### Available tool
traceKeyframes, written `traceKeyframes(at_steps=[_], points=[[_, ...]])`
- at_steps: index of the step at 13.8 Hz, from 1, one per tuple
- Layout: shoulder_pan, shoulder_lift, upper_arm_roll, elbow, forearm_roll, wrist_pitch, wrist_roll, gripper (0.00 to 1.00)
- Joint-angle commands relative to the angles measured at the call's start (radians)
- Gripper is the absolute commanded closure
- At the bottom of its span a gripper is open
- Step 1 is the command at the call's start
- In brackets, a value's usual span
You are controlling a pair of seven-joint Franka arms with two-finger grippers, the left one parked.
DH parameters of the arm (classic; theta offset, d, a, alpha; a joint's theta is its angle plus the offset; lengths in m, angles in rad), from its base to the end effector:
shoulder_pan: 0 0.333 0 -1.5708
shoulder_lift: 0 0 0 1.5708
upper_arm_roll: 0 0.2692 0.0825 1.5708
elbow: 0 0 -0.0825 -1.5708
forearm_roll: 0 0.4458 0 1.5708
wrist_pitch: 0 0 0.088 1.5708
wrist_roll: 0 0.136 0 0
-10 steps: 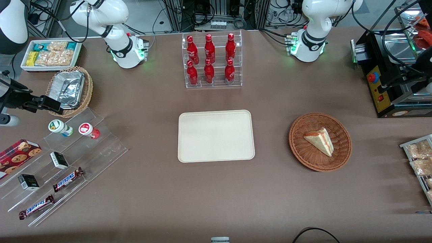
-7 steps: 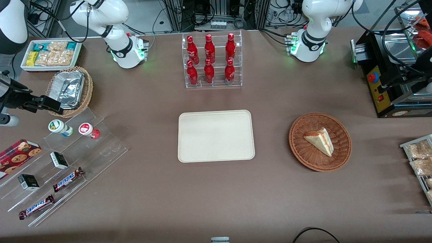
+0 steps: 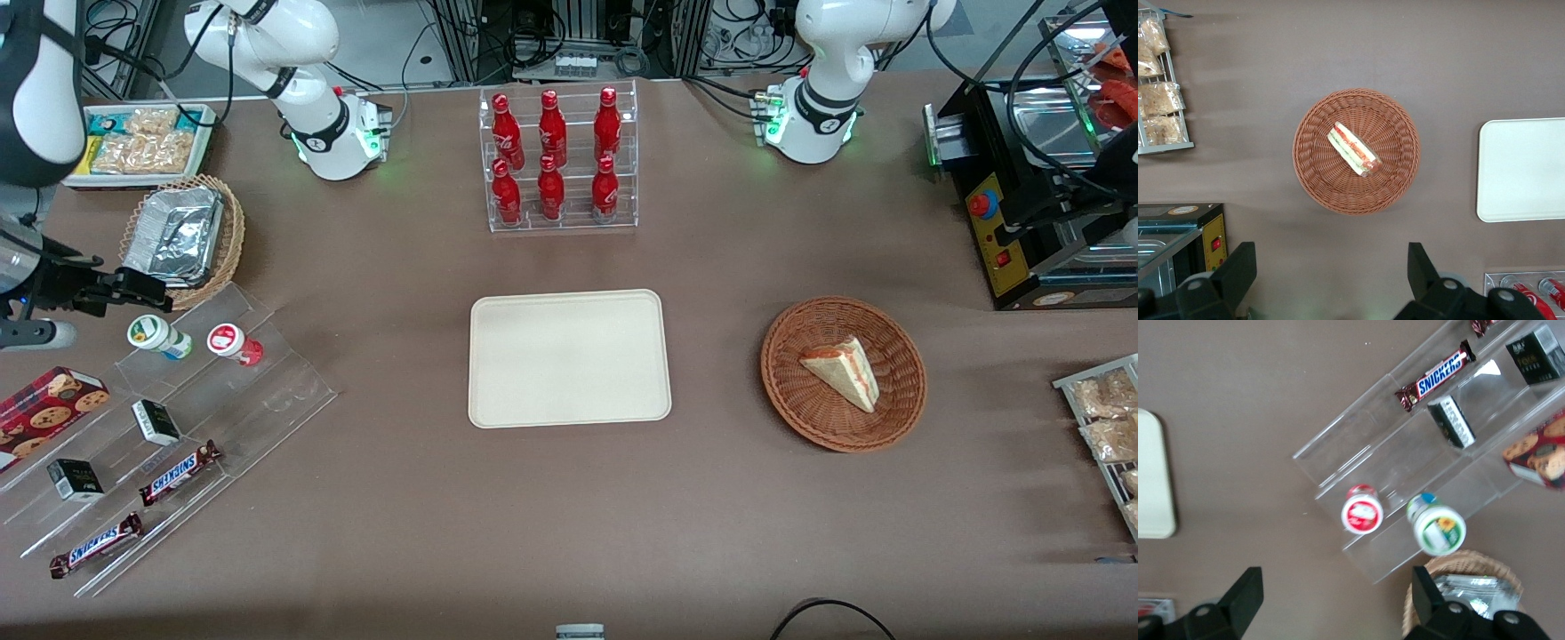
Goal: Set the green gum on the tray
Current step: 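Lower the right gripper toward the green-labelled gum tub on the acrylic stand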
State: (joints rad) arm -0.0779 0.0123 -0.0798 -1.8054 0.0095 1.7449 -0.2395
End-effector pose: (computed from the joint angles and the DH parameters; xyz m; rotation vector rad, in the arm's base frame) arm 0.6087 -0.0955 0.4302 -3.1147 -0.1243 0.1087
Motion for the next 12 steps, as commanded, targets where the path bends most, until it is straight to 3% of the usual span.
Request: traceKeyframes(at_steps=[1,7,12], points=[[-0.054,-0.049,-0.001,-0.129,0.021,0.125,-0.211,0.01],[-0.080,-0.153,-0.061,-0.391,0.020,0.404,-0.590,0.01],[-0.080,-0.150,-0.086,-0.482,0.021,0.492,-0.606,0.01]])
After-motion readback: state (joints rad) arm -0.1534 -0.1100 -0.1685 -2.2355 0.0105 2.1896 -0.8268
